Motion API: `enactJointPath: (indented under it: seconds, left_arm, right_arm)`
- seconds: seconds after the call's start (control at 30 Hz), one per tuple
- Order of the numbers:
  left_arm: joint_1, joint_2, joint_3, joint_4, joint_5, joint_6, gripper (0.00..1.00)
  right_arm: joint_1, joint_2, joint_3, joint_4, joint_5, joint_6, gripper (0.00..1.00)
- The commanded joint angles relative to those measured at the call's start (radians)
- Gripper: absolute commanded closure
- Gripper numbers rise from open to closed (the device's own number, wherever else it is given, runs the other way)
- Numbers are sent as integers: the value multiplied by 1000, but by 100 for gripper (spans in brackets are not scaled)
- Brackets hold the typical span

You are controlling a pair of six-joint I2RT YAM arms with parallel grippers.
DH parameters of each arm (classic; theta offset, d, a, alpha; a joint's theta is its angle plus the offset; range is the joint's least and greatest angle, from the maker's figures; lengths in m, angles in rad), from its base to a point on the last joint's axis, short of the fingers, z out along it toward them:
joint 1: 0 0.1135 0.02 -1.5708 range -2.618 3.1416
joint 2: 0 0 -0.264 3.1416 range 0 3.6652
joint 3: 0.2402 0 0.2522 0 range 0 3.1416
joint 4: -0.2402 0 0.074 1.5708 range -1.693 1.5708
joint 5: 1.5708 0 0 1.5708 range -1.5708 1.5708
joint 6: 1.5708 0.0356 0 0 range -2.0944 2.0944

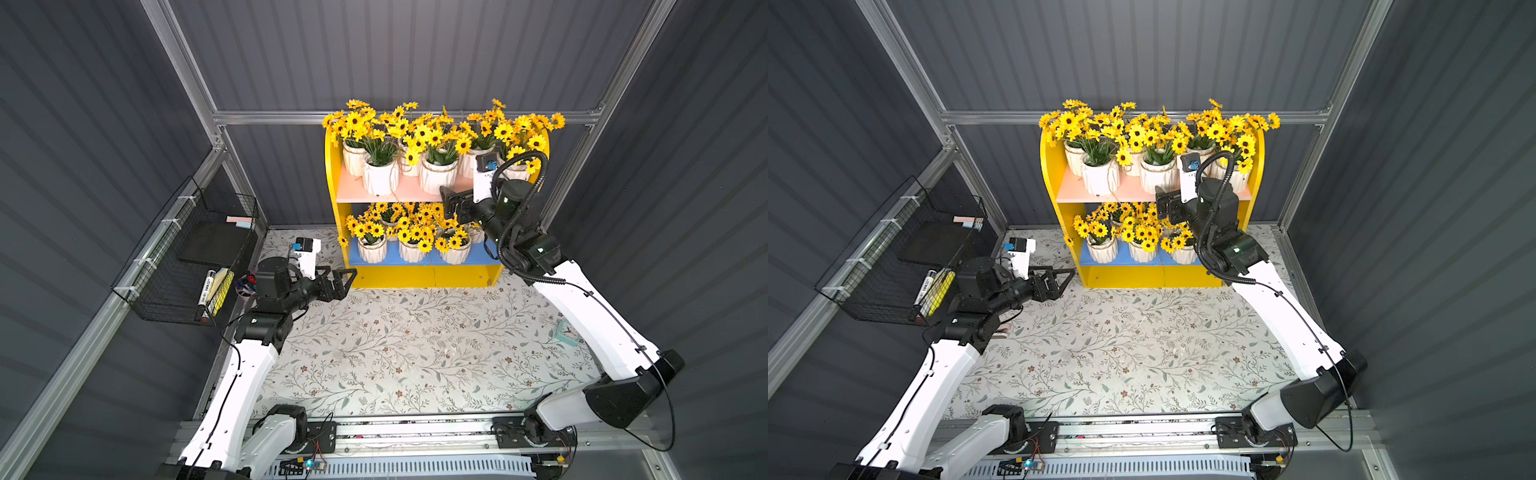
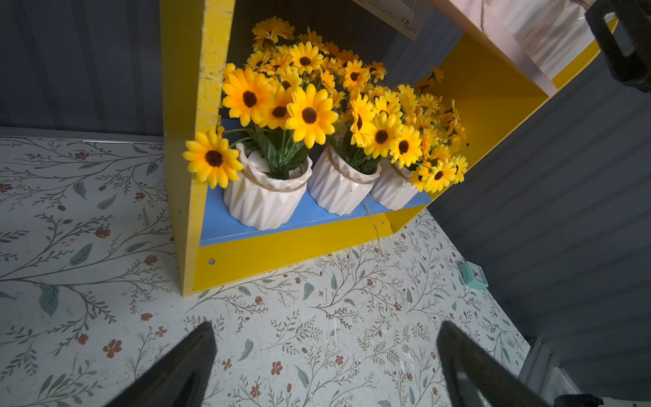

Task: Take the sunflower pots off the shelves
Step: Pick up the sunflower pot from the shelf.

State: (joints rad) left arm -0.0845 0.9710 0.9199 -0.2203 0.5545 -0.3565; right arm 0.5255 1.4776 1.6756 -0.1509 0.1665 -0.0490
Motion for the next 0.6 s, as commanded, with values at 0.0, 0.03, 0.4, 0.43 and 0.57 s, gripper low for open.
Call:
enactJointPath:
  seconds: [0.0, 0.03, 0.4, 0.43, 0.57]
  left_arm:
    - [-6, -14, -8, 27, 15, 18, 1]
    - [-6, -11, -8, 27, 23, 16, 1]
    - [-6, -17, -21, 50, 69, 14, 1]
    - [-6, -16, -22, 50, 70, 14, 1]
    - [-6, -10, -16, 50, 92, 15, 1]
  right_arm:
    - [-4, 26, 50, -16, -112, -3, 1]
    - [-5, 34, 61, -19, -122, -8, 1]
    - [-20, 128, 128, 31, -108, 11, 1]
    - [-20, 135, 133, 39, -102, 12, 1]
    - [-29, 159, 141, 69, -128, 25, 1]
